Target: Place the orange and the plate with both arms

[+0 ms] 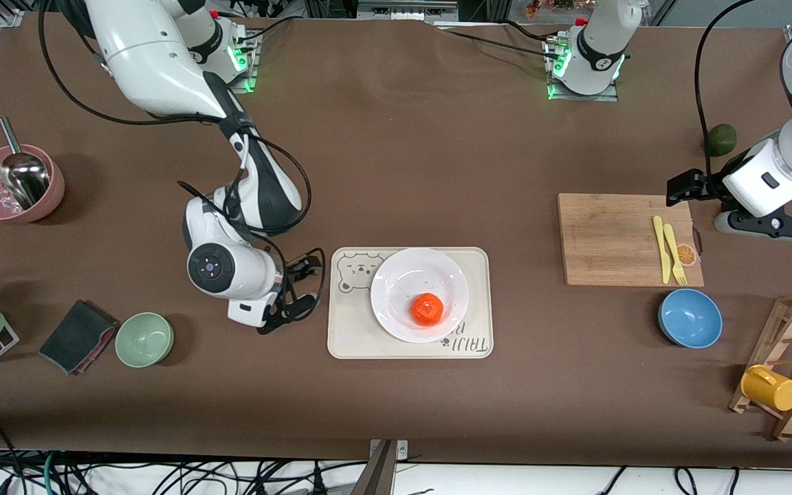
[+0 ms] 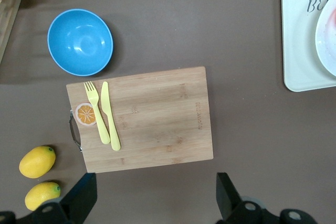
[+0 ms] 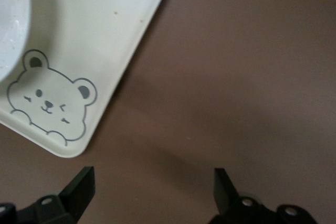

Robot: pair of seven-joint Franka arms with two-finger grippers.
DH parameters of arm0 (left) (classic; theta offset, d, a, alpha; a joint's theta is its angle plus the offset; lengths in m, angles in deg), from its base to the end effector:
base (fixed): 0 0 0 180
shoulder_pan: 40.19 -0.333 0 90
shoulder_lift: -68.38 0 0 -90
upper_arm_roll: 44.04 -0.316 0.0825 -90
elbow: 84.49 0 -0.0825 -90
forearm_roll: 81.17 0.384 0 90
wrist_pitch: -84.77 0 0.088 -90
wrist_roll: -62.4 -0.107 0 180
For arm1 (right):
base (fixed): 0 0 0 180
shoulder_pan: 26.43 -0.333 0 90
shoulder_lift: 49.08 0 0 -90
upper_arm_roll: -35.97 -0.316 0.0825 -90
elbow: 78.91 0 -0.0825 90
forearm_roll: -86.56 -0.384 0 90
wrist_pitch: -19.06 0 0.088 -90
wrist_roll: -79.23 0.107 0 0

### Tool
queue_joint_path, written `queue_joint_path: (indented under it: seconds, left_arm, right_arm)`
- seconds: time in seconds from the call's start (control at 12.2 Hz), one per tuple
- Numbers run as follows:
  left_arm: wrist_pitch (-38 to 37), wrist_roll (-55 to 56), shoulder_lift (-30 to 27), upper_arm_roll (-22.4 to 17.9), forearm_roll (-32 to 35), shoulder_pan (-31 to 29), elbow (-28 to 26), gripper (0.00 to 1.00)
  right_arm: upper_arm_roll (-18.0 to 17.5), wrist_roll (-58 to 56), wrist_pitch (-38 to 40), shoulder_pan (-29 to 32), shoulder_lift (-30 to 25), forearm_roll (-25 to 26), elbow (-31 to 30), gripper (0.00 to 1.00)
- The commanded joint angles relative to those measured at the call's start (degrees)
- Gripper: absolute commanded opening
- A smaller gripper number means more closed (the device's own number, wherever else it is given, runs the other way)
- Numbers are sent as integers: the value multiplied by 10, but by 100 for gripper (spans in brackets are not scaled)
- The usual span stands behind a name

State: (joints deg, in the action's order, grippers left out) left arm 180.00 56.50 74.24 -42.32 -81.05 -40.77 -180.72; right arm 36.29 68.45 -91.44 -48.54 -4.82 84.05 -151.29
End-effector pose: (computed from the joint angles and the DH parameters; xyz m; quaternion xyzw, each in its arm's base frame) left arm 0.5816 -0.0107 0.5224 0.9963 -0.0615 -0.0597 0.0030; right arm 0.6819 0.2769 0.2876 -0.9606 -0.2722 0.0550 0.0129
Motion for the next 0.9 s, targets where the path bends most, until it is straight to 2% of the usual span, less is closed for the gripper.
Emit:
queue_joint_path:
  seconds: [0.0, 0.08, 0.16, 0.49, 0.66, 0.82]
  left_arm:
    - [-6, 1, 1, 0, 15, 4, 6, 100]
    - [-6, 1, 1, 0, 15, 4, 6, 100]
    - [-6, 1, 1, 0, 15, 4, 6, 100]
    - [-6, 1, 1, 0, 15, 4, 6, 100]
    - [-6, 1, 1, 0, 15, 4, 6, 100]
    - [-6, 1, 1, 0, 15, 4, 6, 100]
  right_arm:
    - [41, 1, 34, 0, -71, 75, -11, 100]
    - [72, -4, 31, 5, -76, 75, -8, 100]
    - [85, -13, 33, 11, -81, 73, 1, 100]
    - [78, -13, 82, 63, -161, 9, -3, 100]
    - [69, -11, 95, 96, -233, 8, -57, 100]
    - [63, 25, 151, 116, -290, 8, -97, 100]
